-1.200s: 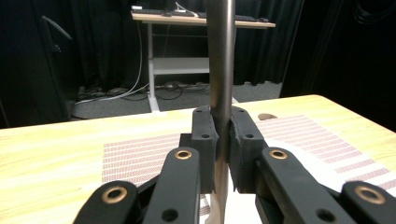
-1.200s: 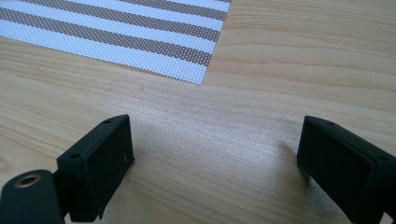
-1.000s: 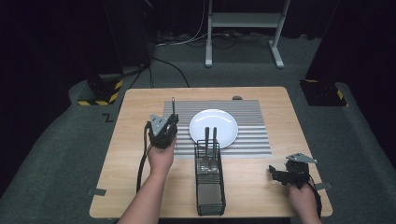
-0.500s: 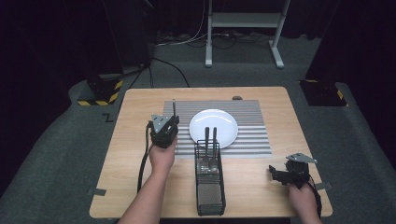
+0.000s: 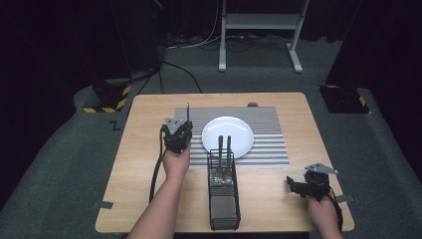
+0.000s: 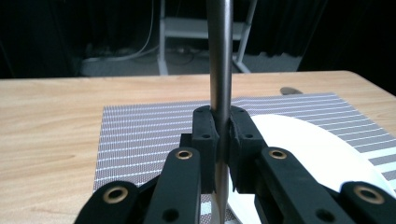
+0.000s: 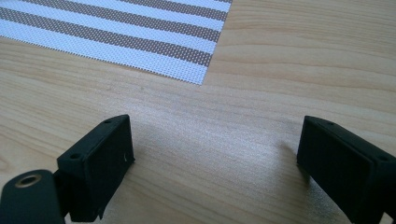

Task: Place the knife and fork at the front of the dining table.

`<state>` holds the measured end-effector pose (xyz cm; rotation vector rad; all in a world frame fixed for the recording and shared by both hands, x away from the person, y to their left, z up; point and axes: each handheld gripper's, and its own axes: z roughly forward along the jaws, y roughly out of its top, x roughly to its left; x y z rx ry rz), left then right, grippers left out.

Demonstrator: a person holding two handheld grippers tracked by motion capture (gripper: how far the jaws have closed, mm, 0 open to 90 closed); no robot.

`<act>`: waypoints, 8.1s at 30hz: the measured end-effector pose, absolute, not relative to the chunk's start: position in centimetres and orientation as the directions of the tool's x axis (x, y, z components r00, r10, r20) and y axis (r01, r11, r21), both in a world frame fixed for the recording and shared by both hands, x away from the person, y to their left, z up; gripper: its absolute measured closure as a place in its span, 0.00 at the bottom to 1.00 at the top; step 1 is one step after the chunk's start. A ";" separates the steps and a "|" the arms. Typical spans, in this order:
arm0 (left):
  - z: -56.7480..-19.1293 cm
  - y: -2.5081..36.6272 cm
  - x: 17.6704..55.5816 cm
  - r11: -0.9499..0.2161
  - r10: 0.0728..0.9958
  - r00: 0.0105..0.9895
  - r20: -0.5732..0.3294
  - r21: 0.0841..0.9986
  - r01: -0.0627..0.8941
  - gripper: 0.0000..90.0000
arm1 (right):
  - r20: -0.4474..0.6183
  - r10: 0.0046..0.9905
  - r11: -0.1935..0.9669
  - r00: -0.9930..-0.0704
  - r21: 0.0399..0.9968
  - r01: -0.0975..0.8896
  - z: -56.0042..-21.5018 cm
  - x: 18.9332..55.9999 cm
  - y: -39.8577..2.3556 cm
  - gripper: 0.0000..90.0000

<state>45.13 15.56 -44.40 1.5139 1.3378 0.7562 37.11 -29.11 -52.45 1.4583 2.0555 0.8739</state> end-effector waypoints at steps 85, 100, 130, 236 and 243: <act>-49.4 15.5 54.2 0.194 0.967 -0.020 -0.253 0.689 0.699 0.85 | -0.009 0.943 0.234 -0.332 0.729 0.643 -52.5 37.0 -29.1 0.12; -49.4 14.5 51.5 0.046 0.993 0.043 -0.107 0.707 0.705 0.66 | -0.010 0.943 0.234 -0.332 0.728 0.644 -52.5 37.0 -29.1 0.12; -51.2 22.5 37.2 -0.099 0.989 0.147 -0.011 0.693 0.714 0.35 | -0.009 0.941 0.237 -0.337 0.728 0.644 -52.4 37.0 -29.1 0.12; -53.0 24.8 33.8 -0.164 0.971 0.239 -0.005 0.710 0.685 0.01 | 0.008 0.768 0.103 -0.640 0.985 0.136 -42.4 36.9 -9.0 0.90; -53.0 24.8 33.8 -0.165 0.971 0.239 -0.005 0.710 0.685 0.01 | 0.006 0.764 0.075 -0.645 0.992 0.098 -42.5 35.9 -9.7 0.96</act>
